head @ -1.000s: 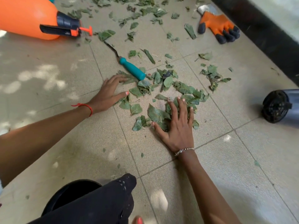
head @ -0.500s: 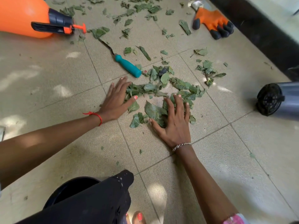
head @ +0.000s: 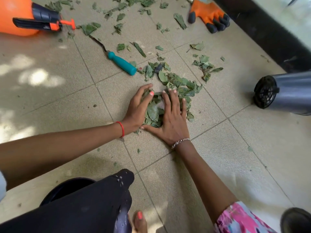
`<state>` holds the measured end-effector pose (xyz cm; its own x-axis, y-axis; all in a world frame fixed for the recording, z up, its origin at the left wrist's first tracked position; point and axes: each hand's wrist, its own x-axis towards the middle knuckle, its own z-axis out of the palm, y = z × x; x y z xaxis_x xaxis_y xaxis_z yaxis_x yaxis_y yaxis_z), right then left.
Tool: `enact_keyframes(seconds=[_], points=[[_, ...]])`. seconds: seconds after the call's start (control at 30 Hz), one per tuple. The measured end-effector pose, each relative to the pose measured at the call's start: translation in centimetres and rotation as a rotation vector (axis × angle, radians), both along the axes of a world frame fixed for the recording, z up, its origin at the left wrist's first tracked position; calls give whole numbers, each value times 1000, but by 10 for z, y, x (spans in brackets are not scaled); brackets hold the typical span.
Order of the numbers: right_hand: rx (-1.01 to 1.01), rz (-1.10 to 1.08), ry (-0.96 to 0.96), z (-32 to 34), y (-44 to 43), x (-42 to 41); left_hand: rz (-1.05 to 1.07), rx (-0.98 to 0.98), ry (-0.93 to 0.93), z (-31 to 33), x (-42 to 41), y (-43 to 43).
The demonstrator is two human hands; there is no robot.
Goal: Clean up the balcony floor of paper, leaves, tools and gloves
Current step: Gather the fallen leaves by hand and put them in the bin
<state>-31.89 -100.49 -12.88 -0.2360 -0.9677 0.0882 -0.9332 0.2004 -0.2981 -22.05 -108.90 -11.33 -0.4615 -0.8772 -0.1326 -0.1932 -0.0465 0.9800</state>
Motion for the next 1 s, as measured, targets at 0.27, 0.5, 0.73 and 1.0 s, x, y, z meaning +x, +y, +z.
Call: enact_keyframes(seconds=[0.27,0.5,0.73,1.0], points=[[-84,130,-29,7,7,23,87,135,99,10,10,-19],[-28,135,167,-7,11,56,95,106,78,7,40,-23],[-12,-140,194,-2,-25,31,61,-19,-62,10,44,-27],[63,-132,0,6,-39,-12,-67,-53,-172,6,12,-23]])
